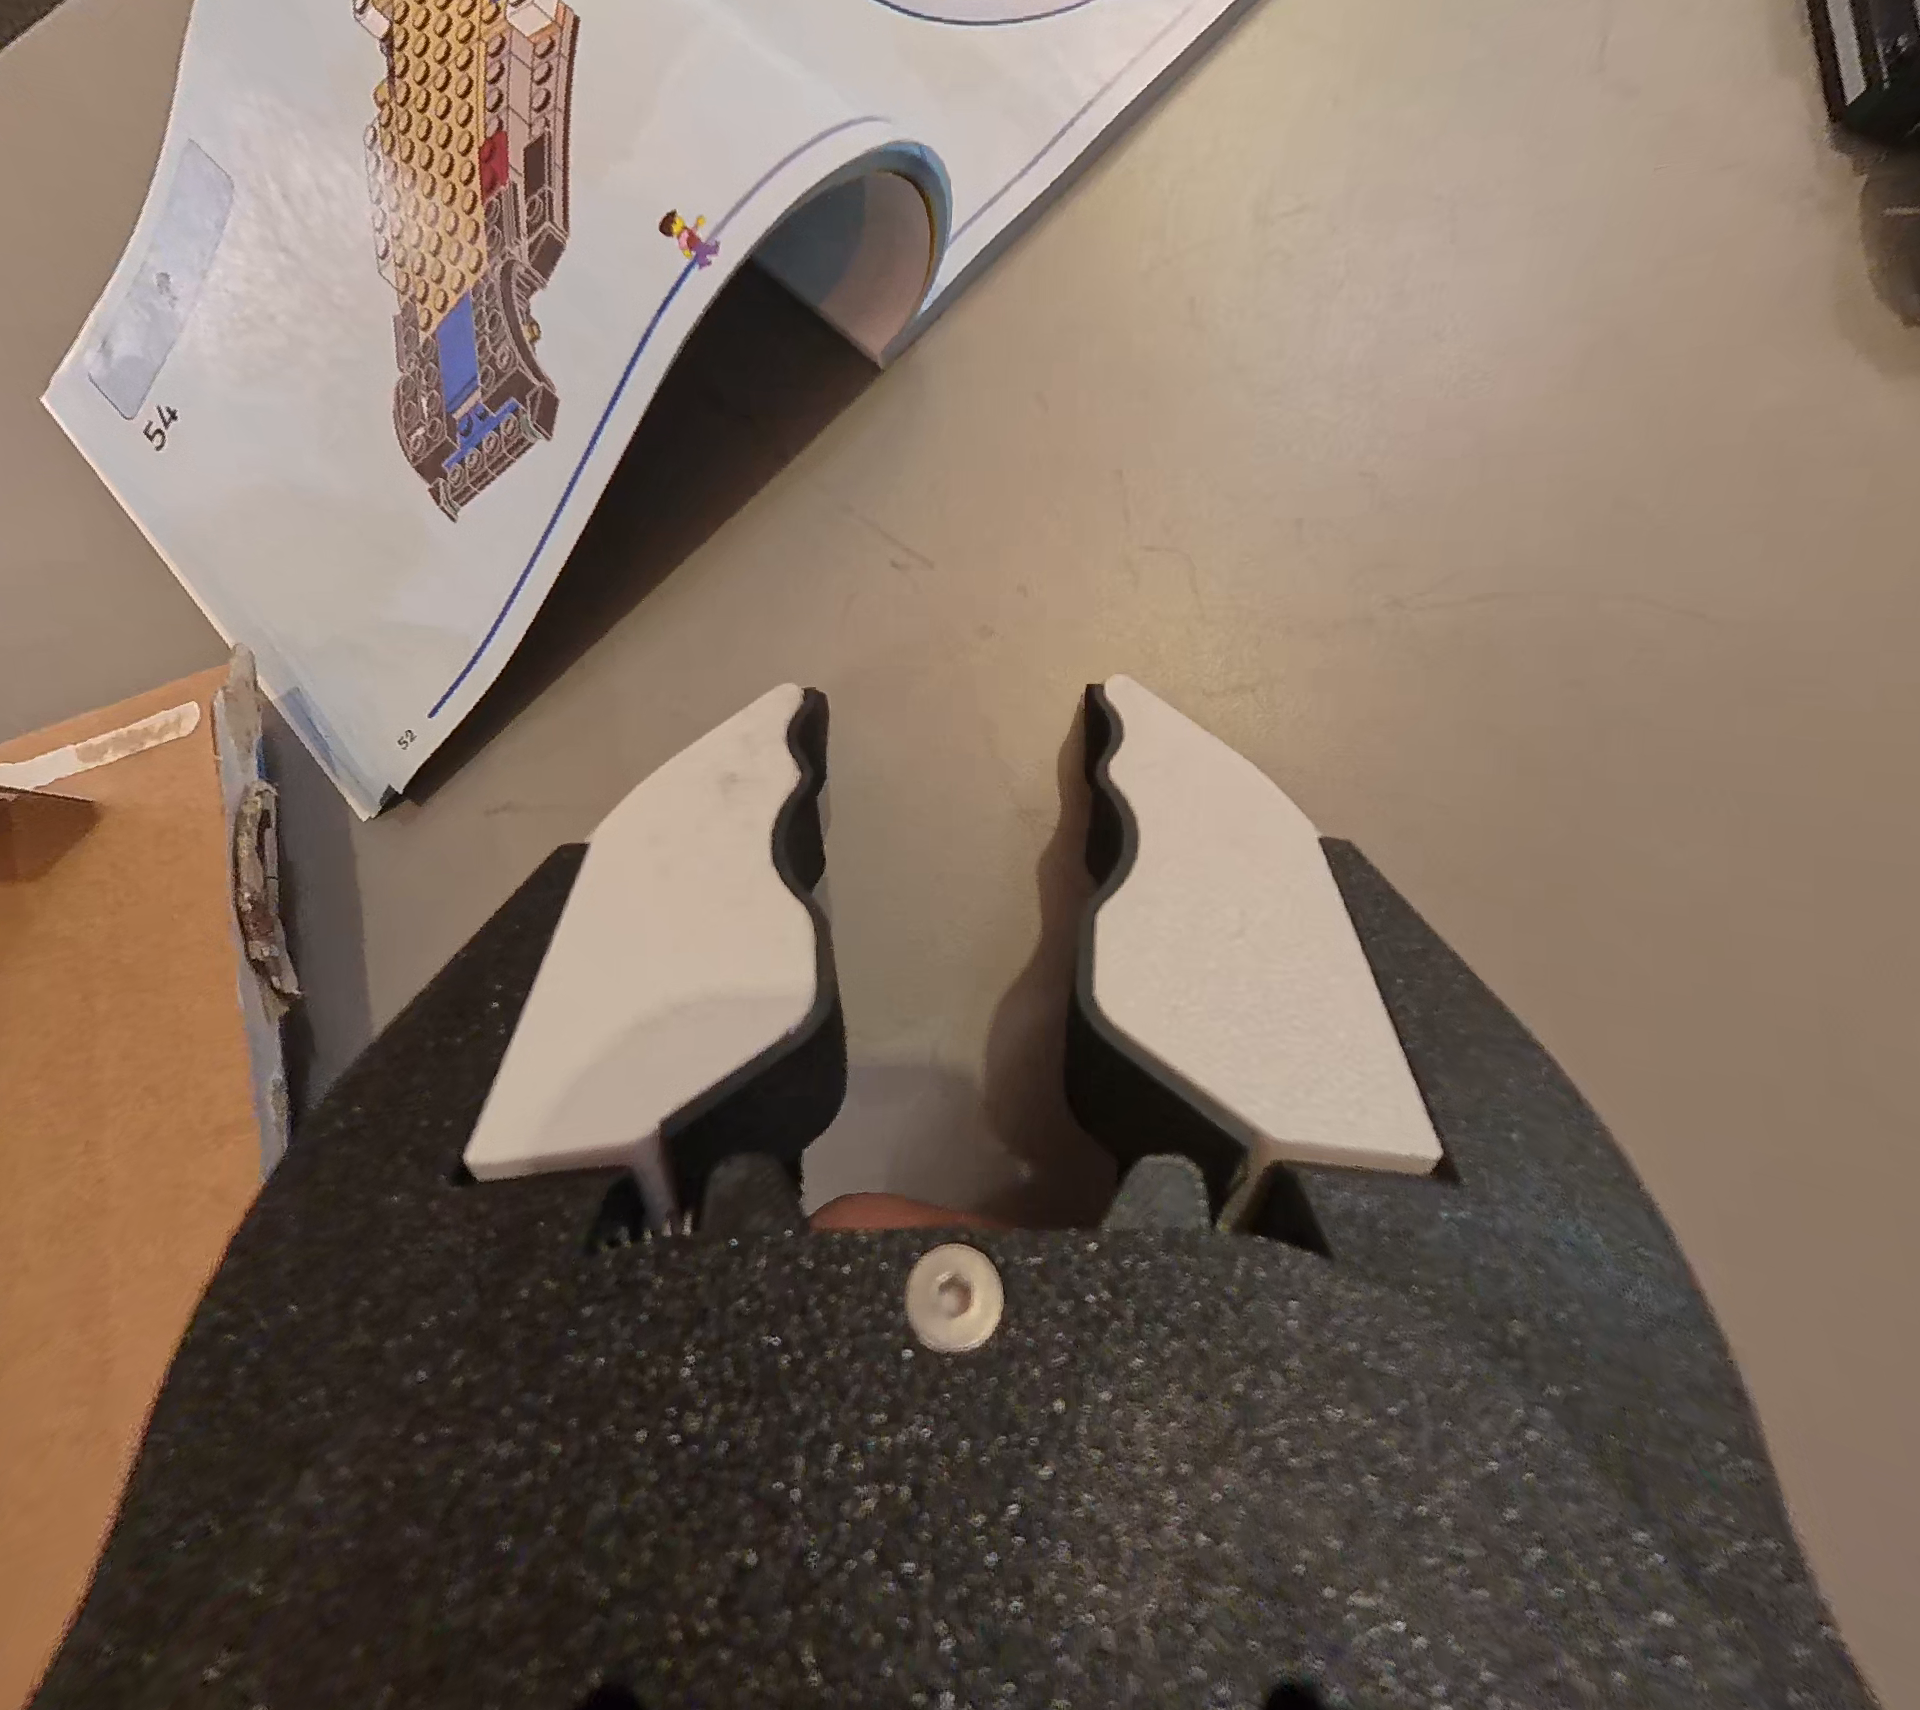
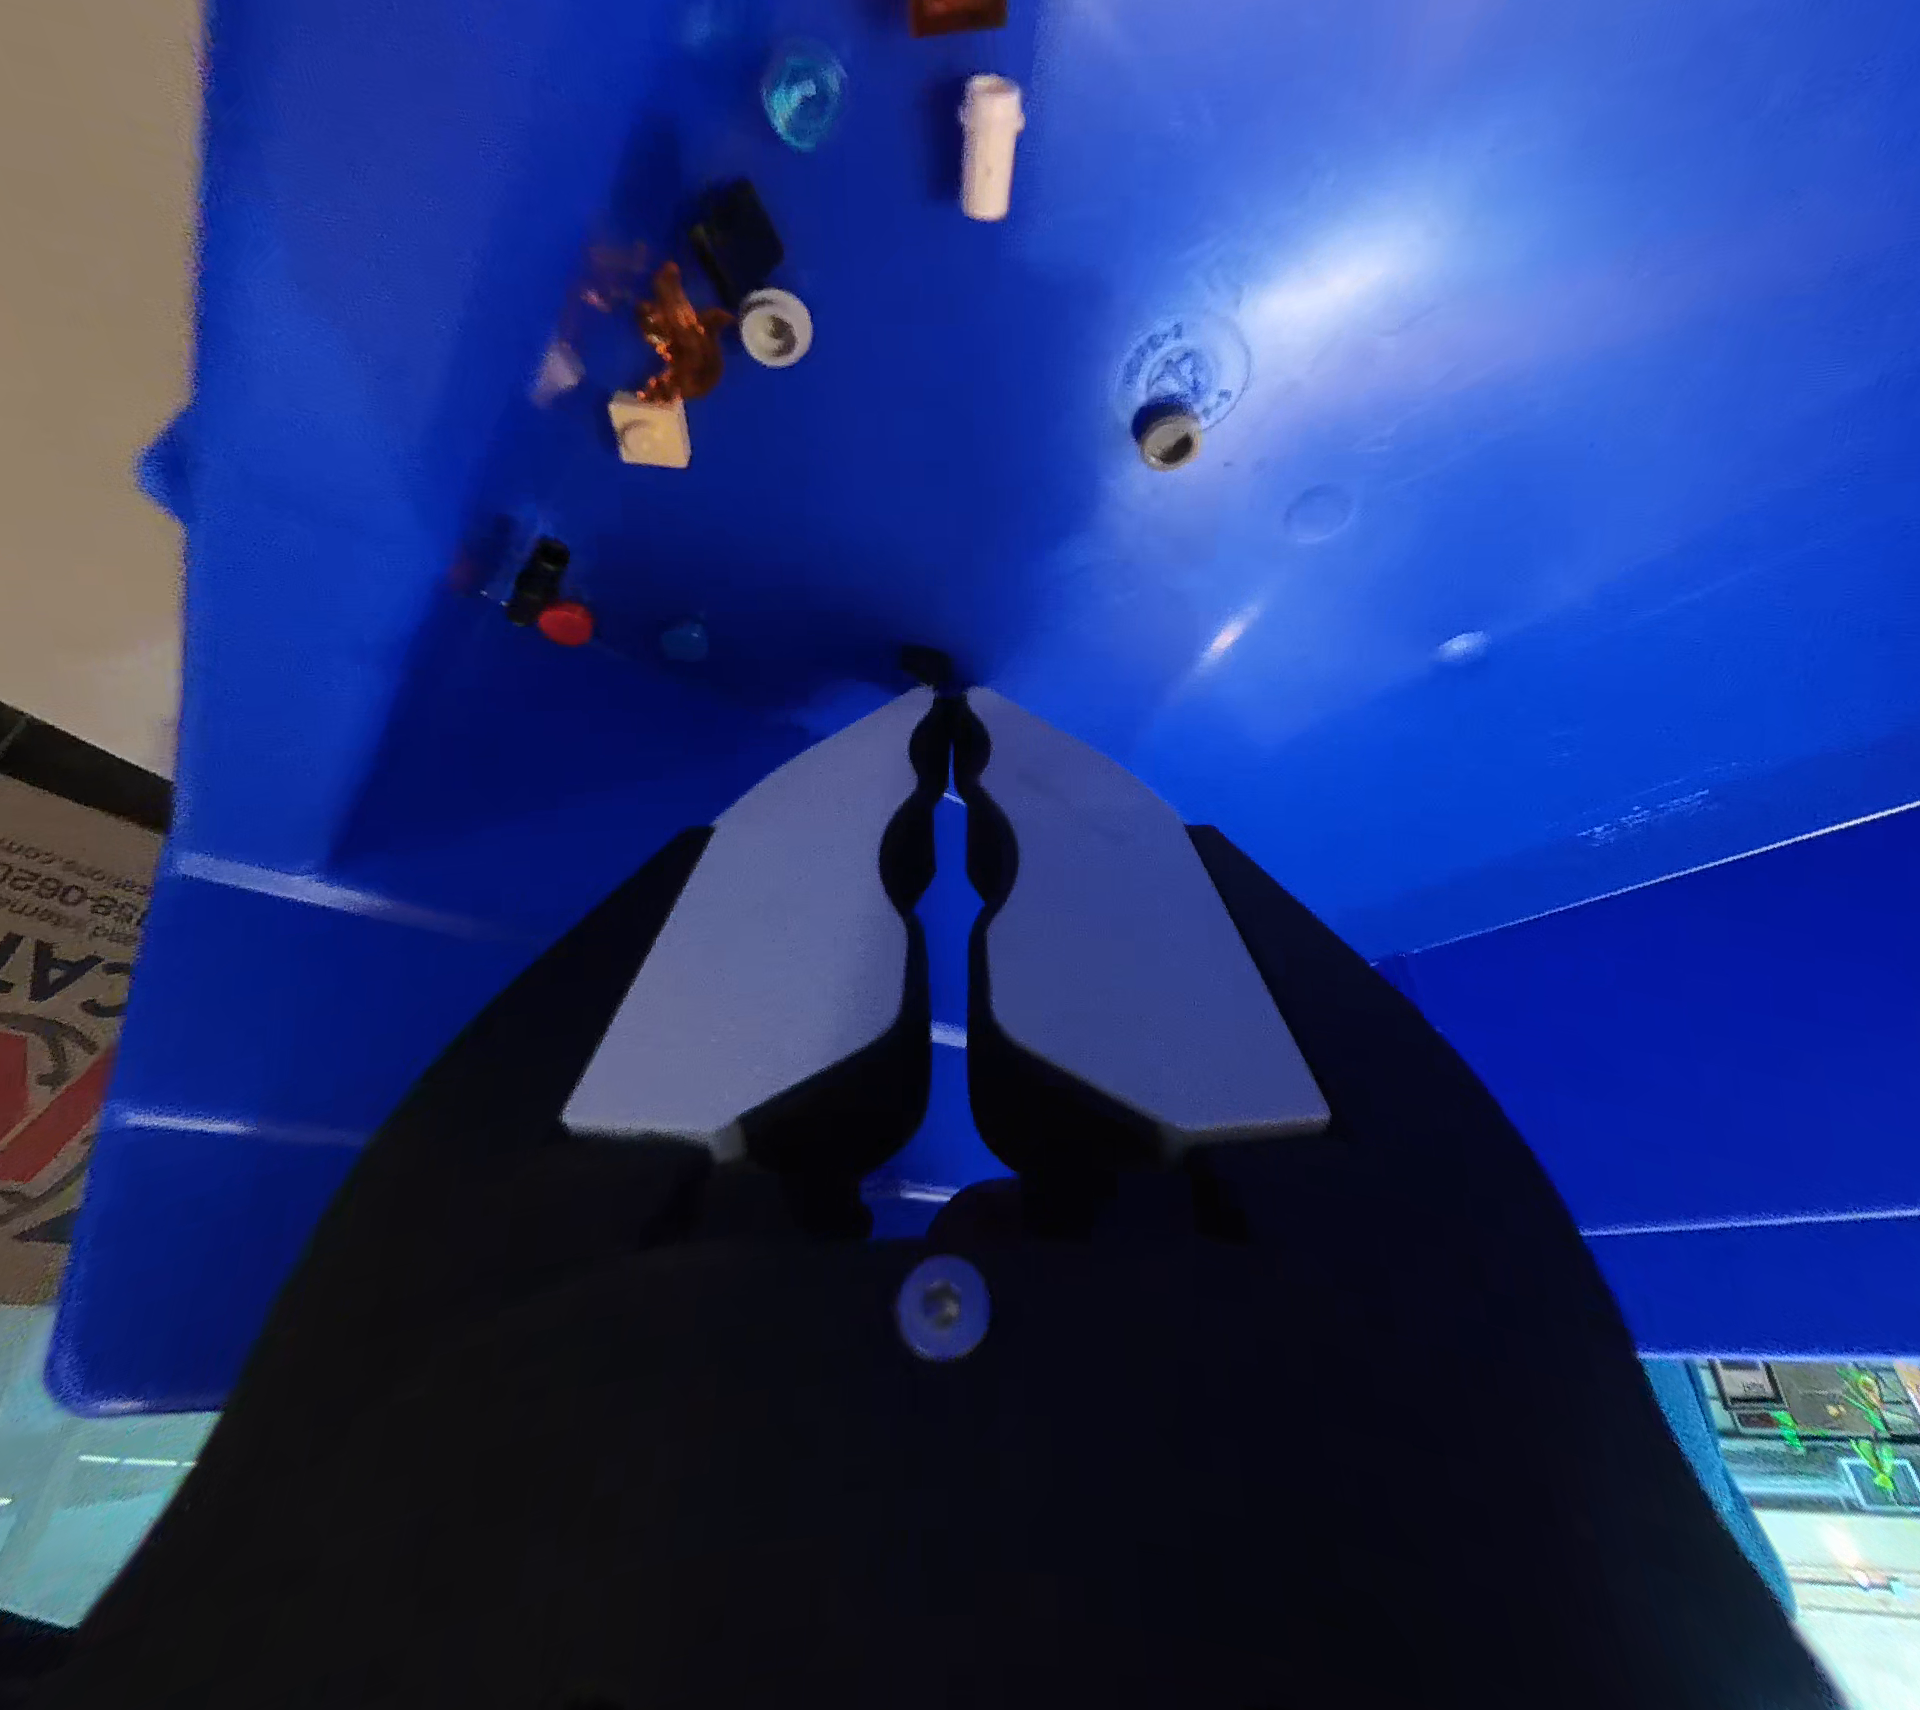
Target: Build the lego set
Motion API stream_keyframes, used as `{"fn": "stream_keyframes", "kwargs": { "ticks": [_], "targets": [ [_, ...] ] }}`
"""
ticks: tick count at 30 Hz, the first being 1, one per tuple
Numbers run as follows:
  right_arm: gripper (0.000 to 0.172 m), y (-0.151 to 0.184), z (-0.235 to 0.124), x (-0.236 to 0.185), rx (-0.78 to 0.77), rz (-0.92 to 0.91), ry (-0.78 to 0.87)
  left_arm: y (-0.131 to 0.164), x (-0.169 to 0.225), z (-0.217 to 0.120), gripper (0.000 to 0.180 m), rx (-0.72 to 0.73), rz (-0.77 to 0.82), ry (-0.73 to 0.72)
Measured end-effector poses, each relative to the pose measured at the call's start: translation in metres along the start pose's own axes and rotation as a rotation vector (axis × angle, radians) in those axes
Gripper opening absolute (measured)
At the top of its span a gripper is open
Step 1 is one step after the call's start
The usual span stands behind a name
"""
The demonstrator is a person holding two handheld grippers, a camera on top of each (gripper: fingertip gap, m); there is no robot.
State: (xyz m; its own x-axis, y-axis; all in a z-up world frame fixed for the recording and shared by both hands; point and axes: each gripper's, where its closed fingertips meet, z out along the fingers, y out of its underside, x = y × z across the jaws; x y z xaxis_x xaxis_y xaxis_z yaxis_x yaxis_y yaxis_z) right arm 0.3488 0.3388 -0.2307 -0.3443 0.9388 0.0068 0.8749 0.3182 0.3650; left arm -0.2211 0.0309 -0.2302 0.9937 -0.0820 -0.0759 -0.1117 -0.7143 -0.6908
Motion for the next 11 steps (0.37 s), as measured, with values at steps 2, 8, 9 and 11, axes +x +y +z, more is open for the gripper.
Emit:
{"fn": "stream_keyframes", "kwargs": {
  "ticks": [2, 8, 9, 11],
  "targets": [
    [0.000, -0.002, -0.005, -0.001, 0.003, -0.004, 0.021, 0.000, 0.001, 0.000, 0.048, -0.001, -0.003, -0.001],
    [0.000, -0.010, -0.034, -0.003, 0.034, -0.005, 0.095, 0.001, 0.004, -0.002, 0.048, -0.002, -0.009, -0.004],
    [0.000, -0.013, -0.040, -0.004, 0.041, -0.007, 0.112, 0.002, 0.005, -0.002, 0.048, -0.002, -0.010, -0.007],
    [0.000, -0.019, -0.054, -0.006, 0.062, -0.015, 0.142, 0.002, 0.005, -0.003, 0.048, -0.003, -0.013, -0.014]
  ]
}}
